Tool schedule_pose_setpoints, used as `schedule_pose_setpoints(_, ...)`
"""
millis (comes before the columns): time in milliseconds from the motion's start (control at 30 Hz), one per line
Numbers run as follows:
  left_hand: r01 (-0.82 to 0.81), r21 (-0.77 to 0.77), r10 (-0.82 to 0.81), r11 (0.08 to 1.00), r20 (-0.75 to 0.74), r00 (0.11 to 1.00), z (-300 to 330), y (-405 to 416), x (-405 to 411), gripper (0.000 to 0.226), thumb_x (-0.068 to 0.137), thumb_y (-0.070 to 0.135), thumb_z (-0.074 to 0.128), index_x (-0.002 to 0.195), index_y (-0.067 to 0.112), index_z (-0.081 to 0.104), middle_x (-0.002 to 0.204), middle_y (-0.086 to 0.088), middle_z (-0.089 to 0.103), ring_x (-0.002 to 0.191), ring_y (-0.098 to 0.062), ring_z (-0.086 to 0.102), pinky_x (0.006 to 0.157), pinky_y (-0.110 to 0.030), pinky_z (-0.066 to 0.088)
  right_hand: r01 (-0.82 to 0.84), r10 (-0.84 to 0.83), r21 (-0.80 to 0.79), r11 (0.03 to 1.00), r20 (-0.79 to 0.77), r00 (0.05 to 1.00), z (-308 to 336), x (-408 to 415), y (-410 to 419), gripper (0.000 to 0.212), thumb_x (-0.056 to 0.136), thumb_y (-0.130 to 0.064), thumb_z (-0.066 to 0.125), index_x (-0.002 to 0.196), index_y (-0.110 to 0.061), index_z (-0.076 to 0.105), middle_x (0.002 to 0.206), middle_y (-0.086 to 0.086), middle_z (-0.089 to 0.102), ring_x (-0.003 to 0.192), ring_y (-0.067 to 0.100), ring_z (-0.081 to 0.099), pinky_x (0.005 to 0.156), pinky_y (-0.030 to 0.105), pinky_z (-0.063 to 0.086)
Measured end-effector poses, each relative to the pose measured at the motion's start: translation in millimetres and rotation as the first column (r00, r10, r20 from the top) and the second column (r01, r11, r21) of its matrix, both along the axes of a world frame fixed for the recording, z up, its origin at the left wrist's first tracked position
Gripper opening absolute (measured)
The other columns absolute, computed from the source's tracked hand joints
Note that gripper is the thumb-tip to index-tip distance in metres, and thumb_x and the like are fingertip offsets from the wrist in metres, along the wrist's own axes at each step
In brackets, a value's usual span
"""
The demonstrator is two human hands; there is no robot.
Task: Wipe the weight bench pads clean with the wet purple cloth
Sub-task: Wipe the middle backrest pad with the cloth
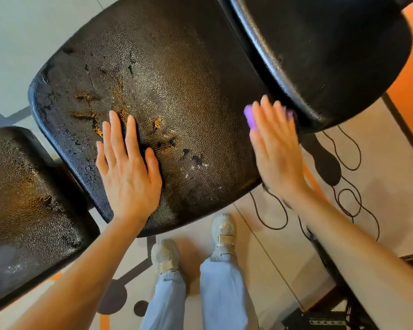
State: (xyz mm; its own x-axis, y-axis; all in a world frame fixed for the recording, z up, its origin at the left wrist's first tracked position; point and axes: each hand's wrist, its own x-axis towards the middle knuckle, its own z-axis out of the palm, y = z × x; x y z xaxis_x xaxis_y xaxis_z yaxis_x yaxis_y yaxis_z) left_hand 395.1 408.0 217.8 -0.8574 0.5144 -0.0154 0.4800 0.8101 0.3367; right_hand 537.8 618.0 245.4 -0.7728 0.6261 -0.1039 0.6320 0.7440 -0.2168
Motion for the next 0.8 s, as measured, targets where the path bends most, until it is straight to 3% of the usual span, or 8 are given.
schedule_pose_setpoints(133,0.006,0.005,-0.006,1.000,-0.008,1.000,-1,0,1,0.059,0.102,0.032,0.031,0.157,0.017,0.014,0.166,-0.009,0.006,0.154,-0.026,0.005,0.124,-0.043,0.006,0.193,-0.193,0.021,0.981,-0.039,0.981,-3,-11,-13,0.052,0.104,-0.031,0.019,0.152,-0.013,0.024,0.160,0.011,0.023,0.148,0.030,0.020,0.122,0.046,0.014)
schedule_pose_setpoints(233,0.000,0.005,0.000,1.000,0.004,1.000,1,-1,0,0.059,0.102,0.033,0.031,0.157,0.017,0.015,0.167,-0.008,0.006,0.154,-0.025,0.006,0.125,-0.043,0.007,0.070,-0.070,-0.024,0.997,0.006,0.998,9,36,-74,0.051,0.104,-0.029,0.025,0.153,-0.016,0.019,0.161,0.008,0.019,0.150,0.028,0.013,0.123,0.043,0.010)
schedule_pose_setpoints(300,0.006,0.002,-0.006,1.000,0.001,1.000,1,-1,0,0.059,0.102,0.032,0.032,0.157,0.017,0.015,0.167,-0.009,0.006,0.154,-0.025,0.006,0.124,-0.042,0.007,0.036,-0.036,-0.029,0.999,-0.003,0.999,6,30,-48,0.051,0.104,-0.031,0.022,0.153,-0.017,0.021,0.161,0.007,0.021,0.150,0.027,0.015,0.123,0.045,0.013)
schedule_pose_setpoints(433,0.006,0.002,-0.006,1.000,0.000,1.000,0,0,0,0.060,0.101,0.032,0.033,0.157,0.017,0.015,0.166,-0.009,0.007,0.154,-0.026,0.007,0.124,-0.042,0.007,0.277,-0.276,0.025,0.961,-0.031,0.961,0,-13,-7,0.056,0.101,-0.033,0.014,0.151,-0.014,0.027,0.158,0.011,0.027,0.146,0.030,0.024,0.122,0.049,0.016)
schedule_pose_setpoints(533,0.002,-0.006,-0.002,1.000,0.010,1.000,1,-1,-1,0.060,0.102,0.033,0.033,0.157,0.017,0.015,0.166,-0.009,0.006,0.154,-0.026,0.006,0.124,-0.042,0.007,0.117,-0.118,0.025,0.993,0.047,0.992,10,17,-77,0.053,0.103,-0.033,0.016,0.153,-0.018,0.020,0.161,0.008,0.019,0.150,0.028,0.013,0.123,0.046,0.010)
schedule_pose_setpoints(633,0.010,0.016,-0.011,1.000,0.036,0.999,4,-1,-1,0.060,0.102,0.034,0.032,0.157,0.017,0.016,0.166,-0.009,0.006,0.154,-0.026,0.005,0.124,-0.043,0.006,-0.075,0.075,-0.001,0.997,0.082,0.994,10,13,-57,0.052,0.103,-0.033,0.016,0.153,-0.018,0.023,0.161,0.007,0.019,0.150,0.028,0.014,0.122,0.048,0.012)
schedule_pose_setpoints(733,0.044,0.092,-0.053,0.995,0.101,0.994,7,-8,-4,0.059,0.104,0.033,0.033,0.157,0.017,0.015,0.167,-0.007,0.004,0.154,-0.026,0.002,0.125,-0.041,0.002,0.080,-0.081,0.019,0.997,0.038,0.996,3,-41,-12,0.059,0.100,-0.038,0.007,0.153,-0.016,0.021,0.162,0.008,0.019,0.150,0.028,0.015,0.122,0.048,0.011)
schedule_pose_setpoints(800,0.068,0.107,-0.081,0.992,0.116,0.990,8,-23,-2,0.059,0.103,0.031,0.033,0.157,0.016,0.014,0.167,-0.007,0.002,0.154,-0.027,0.000,0.124,-0.039,-0.001,0.103,-0.103,0.022,0.994,0.009,0.995,1,-31,-41,0.055,0.102,-0.033,0.012,0.154,-0.016,0.020,0.162,0.007,0.017,0.150,0.027,0.012,0.122,0.050,0.013)
